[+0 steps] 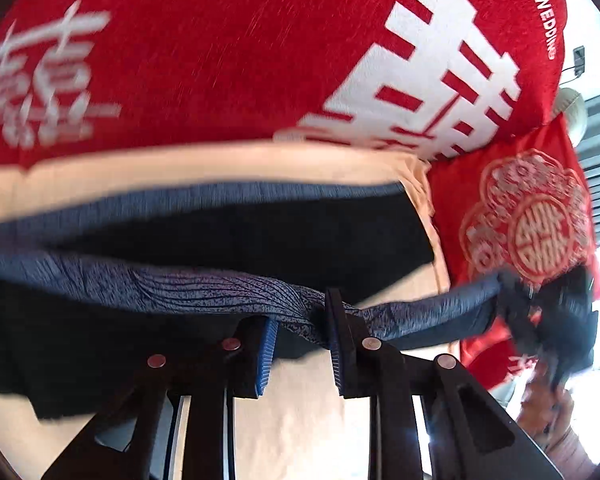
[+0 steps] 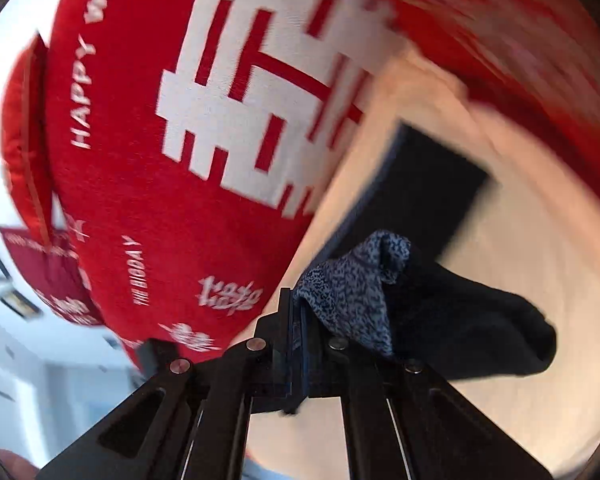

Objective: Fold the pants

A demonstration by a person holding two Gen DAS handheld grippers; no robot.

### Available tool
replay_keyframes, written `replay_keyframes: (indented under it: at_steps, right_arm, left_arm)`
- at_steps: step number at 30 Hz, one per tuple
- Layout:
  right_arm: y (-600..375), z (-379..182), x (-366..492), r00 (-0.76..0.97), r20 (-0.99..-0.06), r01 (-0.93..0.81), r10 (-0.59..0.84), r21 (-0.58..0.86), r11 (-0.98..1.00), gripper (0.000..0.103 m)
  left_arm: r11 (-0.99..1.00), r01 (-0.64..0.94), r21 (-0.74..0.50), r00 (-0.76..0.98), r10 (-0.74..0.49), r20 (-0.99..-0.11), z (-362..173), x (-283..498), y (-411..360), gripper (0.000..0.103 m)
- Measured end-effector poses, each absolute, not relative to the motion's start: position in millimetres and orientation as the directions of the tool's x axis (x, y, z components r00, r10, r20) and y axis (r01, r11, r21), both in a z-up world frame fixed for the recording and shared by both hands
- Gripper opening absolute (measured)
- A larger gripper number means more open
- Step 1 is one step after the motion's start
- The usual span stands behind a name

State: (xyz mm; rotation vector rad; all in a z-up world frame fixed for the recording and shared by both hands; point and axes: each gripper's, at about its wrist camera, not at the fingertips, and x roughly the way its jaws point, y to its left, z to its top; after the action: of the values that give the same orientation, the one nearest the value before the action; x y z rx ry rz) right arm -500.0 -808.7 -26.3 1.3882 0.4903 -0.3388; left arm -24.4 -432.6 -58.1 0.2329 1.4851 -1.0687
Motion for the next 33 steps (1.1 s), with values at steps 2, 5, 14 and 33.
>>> replay_keyframes:
  at_steps: [2, 5, 14, 33]
  right_arm:
    - [-837.0, -31.5, -473.1, 0.822, -0.562, 0.538, 0.087, 0.818, 0.204, 0.003]
    - [-874.1, -53.2, -436.2, 0.756, -0.645, 0.607, 0.111, 0.754, 0.25, 0.003]
    - [-908.5, -113.5, -403.2, 0.591, -0.792, 0.742, 0.153, 0.608, 0.282, 0.023]
    - [-877.8, -107.0, -483.7, 0.508, -0.861, 0.843, 0.035, 0.505, 0.187, 0.001]
  left_arm:
    - [0.567, 0.691, -0.449, -0.238, -0.408, -0.881, -61.6, -17.4, -445.0, 0.025]
    - [0.582, 0.704, -0.406, -0.188, -0.399, -0.897, -61.6, -7.0, -447.1, 0.025]
    - [0.715, 0.691, -0.111, 0.001, -0.155, -0.988, -127.1, 11.7, -414.8, 0.026]
    - [0.744, 0.668, -0.006, 0.083, -0.083, -0.993, -158.4, 11.2, -428.7, 0.029]
